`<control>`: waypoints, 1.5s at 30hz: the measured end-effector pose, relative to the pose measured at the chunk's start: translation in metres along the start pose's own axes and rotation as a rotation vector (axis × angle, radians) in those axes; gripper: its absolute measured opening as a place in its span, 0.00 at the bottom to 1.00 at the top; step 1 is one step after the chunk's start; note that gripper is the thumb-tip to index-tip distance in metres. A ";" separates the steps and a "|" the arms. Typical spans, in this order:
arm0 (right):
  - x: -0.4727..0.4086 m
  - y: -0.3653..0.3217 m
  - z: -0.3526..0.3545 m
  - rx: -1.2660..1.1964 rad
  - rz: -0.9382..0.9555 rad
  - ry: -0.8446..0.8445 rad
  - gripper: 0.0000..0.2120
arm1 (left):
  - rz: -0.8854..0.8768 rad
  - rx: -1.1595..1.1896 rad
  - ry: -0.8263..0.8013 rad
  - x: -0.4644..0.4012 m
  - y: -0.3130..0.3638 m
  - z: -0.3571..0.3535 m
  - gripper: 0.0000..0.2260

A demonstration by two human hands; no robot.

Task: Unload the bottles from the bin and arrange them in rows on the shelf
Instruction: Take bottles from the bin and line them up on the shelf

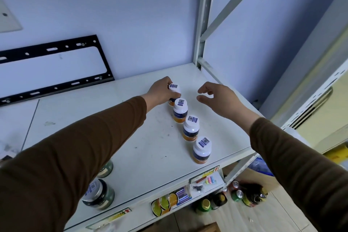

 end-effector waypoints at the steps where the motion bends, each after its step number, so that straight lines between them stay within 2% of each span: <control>1: 0.001 -0.001 0.000 0.002 -0.002 -0.005 0.11 | 0.007 0.015 -0.009 0.001 0.000 0.001 0.18; 5: 0.005 -0.003 0.002 -0.016 -0.002 -0.001 0.11 | 0.039 0.104 0.002 0.011 0.000 0.013 0.27; 7: 0.009 -0.006 0.004 -0.047 0.000 0.008 0.11 | 0.023 0.116 0.048 0.019 0.000 0.025 0.29; 16: 0.053 -0.049 0.021 -0.038 0.090 0.106 0.12 | -0.124 -0.008 0.165 0.088 0.019 0.077 0.23; 23: 0.138 -0.083 0.020 -0.009 0.107 0.158 0.14 | -0.334 -0.096 0.175 0.181 0.048 0.094 0.21; 27: 0.193 -0.089 0.013 0.032 0.075 0.196 0.17 | -0.391 -0.098 0.202 0.235 0.050 0.092 0.20; 35: 0.296 -0.058 -0.010 0.025 0.009 0.160 0.24 | -0.447 -0.040 0.136 0.324 0.051 0.034 0.18; 42: 0.366 0.009 -0.026 0.090 -0.044 0.061 0.24 | -0.376 0.057 0.025 0.378 0.056 -0.061 0.18; 45: 0.401 0.051 -0.042 0.084 -0.066 -0.004 0.24 | -0.278 0.062 -0.016 0.404 0.054 -0.113 0.18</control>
Point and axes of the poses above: each hand's wrist, its own x-axis away from the middle knuckle, its own z-axis out of the back of the hand, y = z × x, the point moved 3 cm from there along -x, towards the middle knuckle, and after that the axes turned 6 degrees about -z, right-handed, at the moved point
